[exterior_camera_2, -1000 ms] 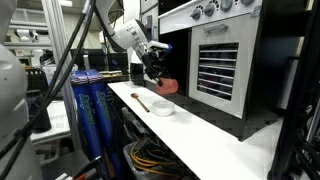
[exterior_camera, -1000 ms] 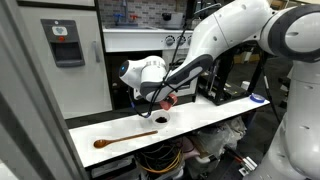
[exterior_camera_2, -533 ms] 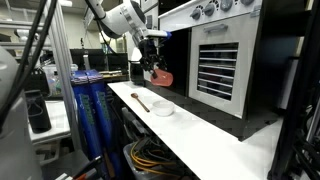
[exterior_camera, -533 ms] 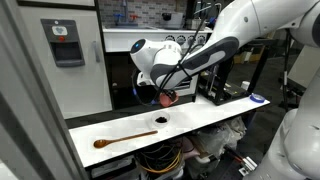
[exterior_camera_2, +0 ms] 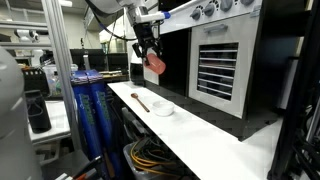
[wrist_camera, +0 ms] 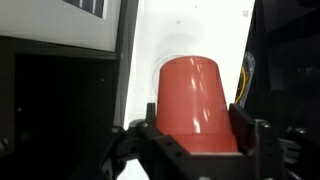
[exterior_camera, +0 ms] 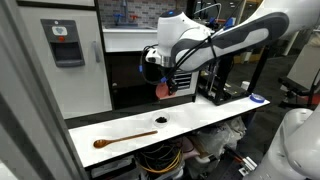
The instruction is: Pour the contents of the cup into the bowl
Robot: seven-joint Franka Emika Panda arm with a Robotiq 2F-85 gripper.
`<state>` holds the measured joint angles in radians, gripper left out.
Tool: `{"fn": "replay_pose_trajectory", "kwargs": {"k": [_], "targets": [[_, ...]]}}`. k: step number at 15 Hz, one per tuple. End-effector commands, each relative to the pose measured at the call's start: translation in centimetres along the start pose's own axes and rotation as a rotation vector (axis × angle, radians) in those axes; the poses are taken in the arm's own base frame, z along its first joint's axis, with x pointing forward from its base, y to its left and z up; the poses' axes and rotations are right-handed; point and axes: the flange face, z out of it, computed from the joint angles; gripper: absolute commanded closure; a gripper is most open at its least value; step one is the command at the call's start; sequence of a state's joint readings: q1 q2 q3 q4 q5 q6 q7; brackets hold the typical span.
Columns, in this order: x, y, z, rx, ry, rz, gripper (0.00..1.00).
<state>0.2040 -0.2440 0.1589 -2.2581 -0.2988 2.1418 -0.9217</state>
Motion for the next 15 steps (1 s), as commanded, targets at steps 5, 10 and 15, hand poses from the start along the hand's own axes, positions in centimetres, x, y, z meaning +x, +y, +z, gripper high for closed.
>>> {"fn": "replay_pose_trajectory", "kwargs": {"k": [5,10,15], "targets": [[-4.4,-0.8,-2.5,-0.137,0.359,0.220,0.53],[-5.0,0.1,-1.5,-0.192,0.578,0.421,0.53],[-3.3,-0.7,-1.1,-0.186,0.808,0.542,0.53]]}}
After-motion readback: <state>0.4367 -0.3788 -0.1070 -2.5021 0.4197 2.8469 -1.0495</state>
